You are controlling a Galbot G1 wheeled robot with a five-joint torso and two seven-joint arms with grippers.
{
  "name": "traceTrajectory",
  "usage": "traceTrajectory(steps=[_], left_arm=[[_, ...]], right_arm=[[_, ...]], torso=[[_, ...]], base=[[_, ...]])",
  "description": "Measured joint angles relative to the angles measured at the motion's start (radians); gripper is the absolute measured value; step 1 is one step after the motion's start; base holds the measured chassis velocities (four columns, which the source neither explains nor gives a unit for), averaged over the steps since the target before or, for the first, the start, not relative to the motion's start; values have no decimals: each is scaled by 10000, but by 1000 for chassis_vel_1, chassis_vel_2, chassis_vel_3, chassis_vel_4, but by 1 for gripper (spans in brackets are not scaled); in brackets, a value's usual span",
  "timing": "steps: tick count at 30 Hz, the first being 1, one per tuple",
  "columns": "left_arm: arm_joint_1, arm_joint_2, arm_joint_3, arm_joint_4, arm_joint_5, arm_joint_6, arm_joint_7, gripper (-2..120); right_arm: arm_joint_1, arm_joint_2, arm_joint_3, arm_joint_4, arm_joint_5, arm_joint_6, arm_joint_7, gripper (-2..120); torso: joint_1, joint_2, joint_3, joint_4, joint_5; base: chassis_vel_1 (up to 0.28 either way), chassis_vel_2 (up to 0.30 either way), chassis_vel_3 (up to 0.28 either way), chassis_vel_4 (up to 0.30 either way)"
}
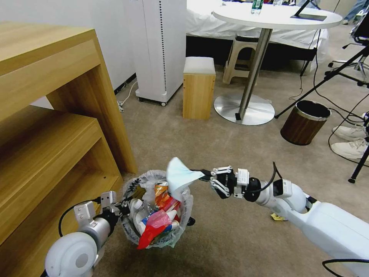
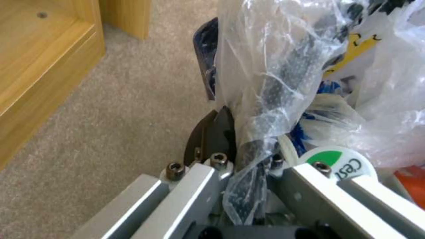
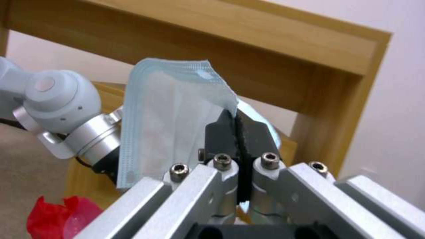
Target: Pick up the trash bin and place the garbage on the floor into it.
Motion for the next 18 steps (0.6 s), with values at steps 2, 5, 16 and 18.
traceTrajectory(steps=[2,5,16,18], left_arm=[[20,-4,-2,-77,-5,10,-13,0],[78,-8,-5,-250,-12,28,-37,0],[536,-63,-178,-924,12,67,-52,0],[570,-61,-227,-975,21,66,-51,0]], right_arm=[[106,56,-196,-85,-14,-5,36,0],[310,201,-722,-328,-70,-8,104,0],[965,849,-2692,-938,-192,-43,214,0],[1035,828,-3031,-901,-159,-89,247,0]], torso=[[0,0,0,0,-1],[0,0,1,-1,-1],[0,0,1,0,-1],[0,0,1,0,-1]], base=[[0,0,0,0],[0,0,0,0],[0,0,0,0],[0,0,0,0]])
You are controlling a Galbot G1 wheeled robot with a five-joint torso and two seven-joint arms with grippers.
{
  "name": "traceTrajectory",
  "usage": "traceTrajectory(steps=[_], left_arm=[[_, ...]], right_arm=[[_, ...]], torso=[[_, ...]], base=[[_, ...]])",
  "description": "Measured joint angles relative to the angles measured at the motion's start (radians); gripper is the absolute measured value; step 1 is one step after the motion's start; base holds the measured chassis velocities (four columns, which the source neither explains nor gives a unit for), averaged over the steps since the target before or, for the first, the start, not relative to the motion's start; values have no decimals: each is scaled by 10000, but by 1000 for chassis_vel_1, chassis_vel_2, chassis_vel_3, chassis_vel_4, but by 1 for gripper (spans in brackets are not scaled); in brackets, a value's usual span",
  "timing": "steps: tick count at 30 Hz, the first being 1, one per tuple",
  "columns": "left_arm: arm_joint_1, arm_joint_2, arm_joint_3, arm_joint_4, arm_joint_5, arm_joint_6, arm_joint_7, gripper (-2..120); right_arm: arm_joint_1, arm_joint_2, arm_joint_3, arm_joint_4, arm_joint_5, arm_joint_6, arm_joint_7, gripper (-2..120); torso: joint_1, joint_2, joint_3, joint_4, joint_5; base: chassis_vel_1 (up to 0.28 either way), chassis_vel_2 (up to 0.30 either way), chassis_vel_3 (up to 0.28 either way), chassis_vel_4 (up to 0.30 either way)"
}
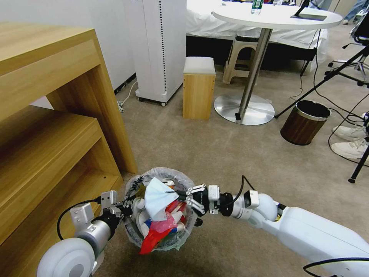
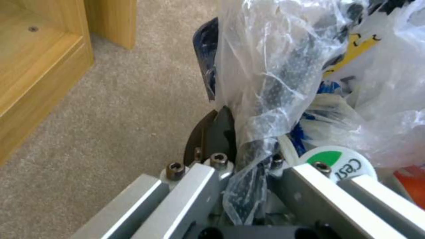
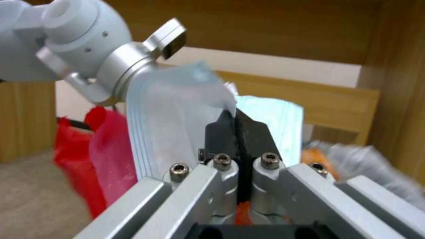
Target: Pick up the trash bin and place the garbage on the floor into it.
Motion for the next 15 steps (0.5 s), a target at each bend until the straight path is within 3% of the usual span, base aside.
traceTrajectory(steps=[15], left_arm=[[169,-96,-54,-46,176,-20,48,0]], right_arm=[[-423,-264,-140,-649,-296,213,-21,0]], torso=[[0,0,-1,-2,0]], base=[[0,0,0,0]])
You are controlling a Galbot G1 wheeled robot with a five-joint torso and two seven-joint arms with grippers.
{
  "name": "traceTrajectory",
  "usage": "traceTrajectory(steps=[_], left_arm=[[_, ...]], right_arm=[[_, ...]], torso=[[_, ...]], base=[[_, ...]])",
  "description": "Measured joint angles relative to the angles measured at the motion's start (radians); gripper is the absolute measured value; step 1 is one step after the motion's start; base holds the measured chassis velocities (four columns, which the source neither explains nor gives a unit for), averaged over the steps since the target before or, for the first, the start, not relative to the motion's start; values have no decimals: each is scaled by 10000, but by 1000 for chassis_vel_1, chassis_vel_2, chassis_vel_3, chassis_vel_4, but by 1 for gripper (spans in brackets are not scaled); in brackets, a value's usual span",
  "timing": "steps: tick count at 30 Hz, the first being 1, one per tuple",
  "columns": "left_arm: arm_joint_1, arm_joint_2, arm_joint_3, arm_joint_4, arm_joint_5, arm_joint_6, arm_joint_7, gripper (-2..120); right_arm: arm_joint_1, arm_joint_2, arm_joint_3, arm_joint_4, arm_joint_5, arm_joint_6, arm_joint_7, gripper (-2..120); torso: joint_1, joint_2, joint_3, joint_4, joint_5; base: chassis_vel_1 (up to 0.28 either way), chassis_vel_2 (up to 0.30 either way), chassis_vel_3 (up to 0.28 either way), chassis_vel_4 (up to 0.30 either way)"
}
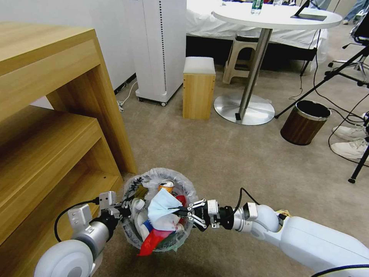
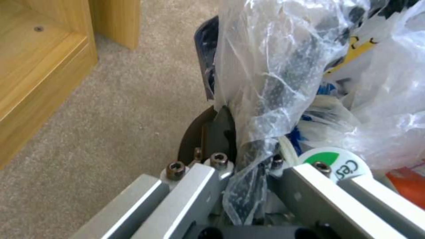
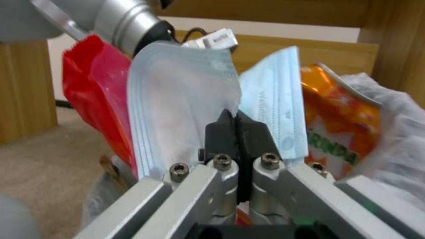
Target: Pick up the trash bin and place the garbage on the floor into it.
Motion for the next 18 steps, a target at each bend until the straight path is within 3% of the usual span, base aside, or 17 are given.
traceTrajectory(steps=[18], left_arm=[[175,46,-94,-21,49,-41,57,0]], right_arm=[[-398,-391,779,2,-454,-50,374,0]], torso=[[0,0,0,0,0]], base=[[0,0,0,0]])
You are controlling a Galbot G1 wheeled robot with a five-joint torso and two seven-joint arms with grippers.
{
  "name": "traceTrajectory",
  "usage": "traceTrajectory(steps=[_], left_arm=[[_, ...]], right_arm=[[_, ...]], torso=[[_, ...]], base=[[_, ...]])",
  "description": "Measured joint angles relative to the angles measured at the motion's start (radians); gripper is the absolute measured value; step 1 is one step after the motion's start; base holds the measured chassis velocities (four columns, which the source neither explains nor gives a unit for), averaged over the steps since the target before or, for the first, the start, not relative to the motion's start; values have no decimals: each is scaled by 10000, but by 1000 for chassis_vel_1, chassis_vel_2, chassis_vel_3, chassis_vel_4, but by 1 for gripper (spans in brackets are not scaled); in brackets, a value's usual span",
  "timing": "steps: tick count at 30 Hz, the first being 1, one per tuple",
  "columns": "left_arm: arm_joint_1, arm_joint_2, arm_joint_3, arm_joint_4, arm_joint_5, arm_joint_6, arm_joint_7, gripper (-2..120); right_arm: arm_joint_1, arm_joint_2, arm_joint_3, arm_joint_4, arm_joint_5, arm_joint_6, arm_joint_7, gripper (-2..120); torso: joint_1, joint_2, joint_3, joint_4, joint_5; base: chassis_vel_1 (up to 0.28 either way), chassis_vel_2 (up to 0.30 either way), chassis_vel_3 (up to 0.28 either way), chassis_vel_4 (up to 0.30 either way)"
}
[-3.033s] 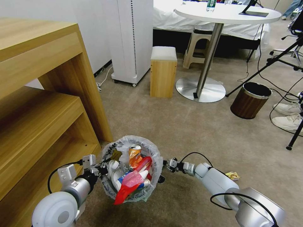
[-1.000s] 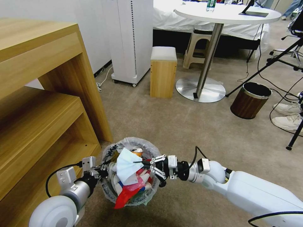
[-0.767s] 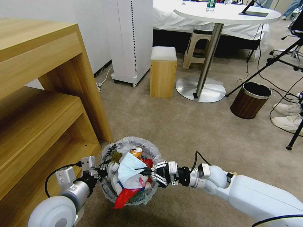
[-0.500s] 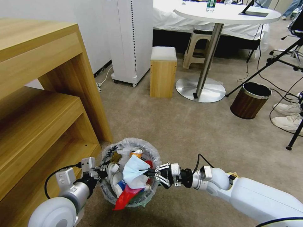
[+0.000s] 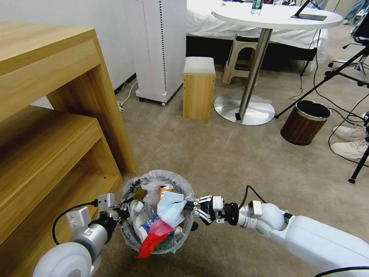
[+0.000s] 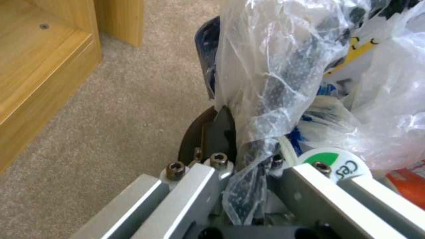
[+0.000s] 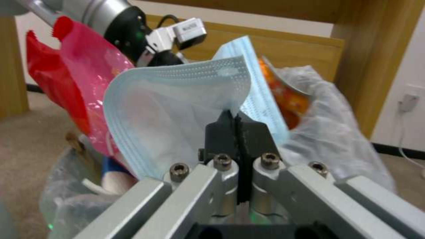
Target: Pick up the trash bin and place the garbage on the floor into it.
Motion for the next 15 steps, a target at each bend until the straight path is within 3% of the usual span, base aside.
traceTrajectory(steps=[8,12,15], left_arm=[[71,-40,50,-31,83,-1,2,0],[107,-30,7,-72,89,-3,3,0],[89,85,-142,-42,-76,-5,-36,0]], right_arm=[[-269,-52,271,170,-201,-26,45,0],[-333,-83,319,283,-242,-76,84,14],[-401,-168,411,499,-287,-120,132,30]], torso=[[0,0,0,0,0],[0,0,0,1,0],[0,0,0,1,0]], base=[[0,0,0,0],[0,0,0,0],[0,0,0,0]])
